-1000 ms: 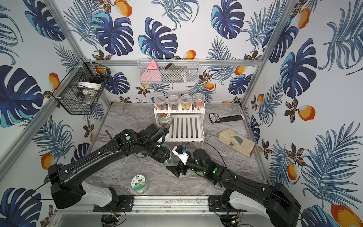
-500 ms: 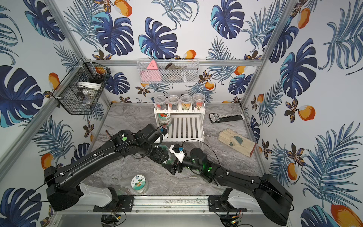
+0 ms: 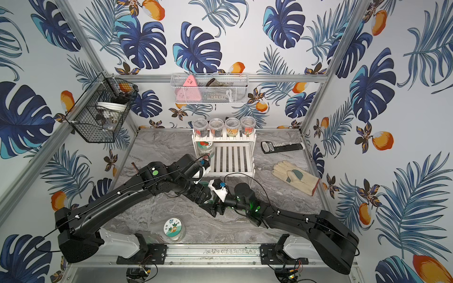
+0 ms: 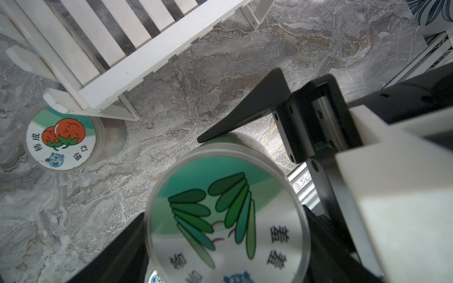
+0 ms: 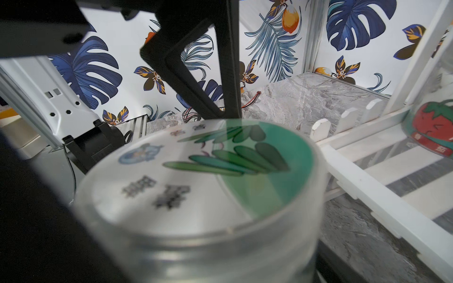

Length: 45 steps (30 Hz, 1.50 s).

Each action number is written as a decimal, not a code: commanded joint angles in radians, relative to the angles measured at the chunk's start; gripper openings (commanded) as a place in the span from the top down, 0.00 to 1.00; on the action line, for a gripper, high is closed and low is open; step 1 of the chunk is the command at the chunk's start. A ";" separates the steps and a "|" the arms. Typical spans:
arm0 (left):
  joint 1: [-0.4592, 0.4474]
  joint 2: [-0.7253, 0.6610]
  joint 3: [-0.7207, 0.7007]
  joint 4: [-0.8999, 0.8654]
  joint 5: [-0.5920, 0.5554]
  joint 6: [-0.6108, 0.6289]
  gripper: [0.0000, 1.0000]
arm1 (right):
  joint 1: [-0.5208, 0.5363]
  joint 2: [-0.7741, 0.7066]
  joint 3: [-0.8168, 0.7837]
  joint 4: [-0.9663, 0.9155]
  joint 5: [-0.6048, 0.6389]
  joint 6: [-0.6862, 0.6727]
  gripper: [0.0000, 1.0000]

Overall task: Place the seed container on the shelf
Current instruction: Pick up the seed jar at the center of the board.

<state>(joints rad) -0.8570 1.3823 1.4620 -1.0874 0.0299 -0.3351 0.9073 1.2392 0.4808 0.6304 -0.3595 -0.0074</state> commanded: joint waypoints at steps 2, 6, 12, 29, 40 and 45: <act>-0.001 -0.007 0.008 0.019 0.017 0.015 0.21 | -0.001 -0.003 -0.006 0.051 0.023 0.032 0.15; -0.001 -0.022 -0.005 0.049 0.016 0.005 0.10 | -0.001 -0.006 -0.020 0.073 0.045 0.047 0.16; 0.000 -0.057 -0.034 0.109 0.015 -0.024 0.02 | 0.000 0.002 -0.036 0.108 0.094 0.060 0.19; 0.019 -0.207 -0.106 0.196 -0.199 -0.120 0.01 | -0.041 0.045 0.008 0.109 0.301 0.108 0.22; 0.050 -0.278 -0.196 0.216 -0.245 -0.153 0.01 | -0.080 0.034 0.109 -0.046 0.520 0.096 0.22; 0.050 -0.275 -0.220 0.233 -0.242 -0.160 0.01 | -0.106 0.058 0.135 -0.061 0.651 0.083 0.21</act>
<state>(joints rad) -0.8093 1.1080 1.2530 -0.8902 -0.2054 -0.4801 0.8116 1.2861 0.5980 0.5777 0.1707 0.0891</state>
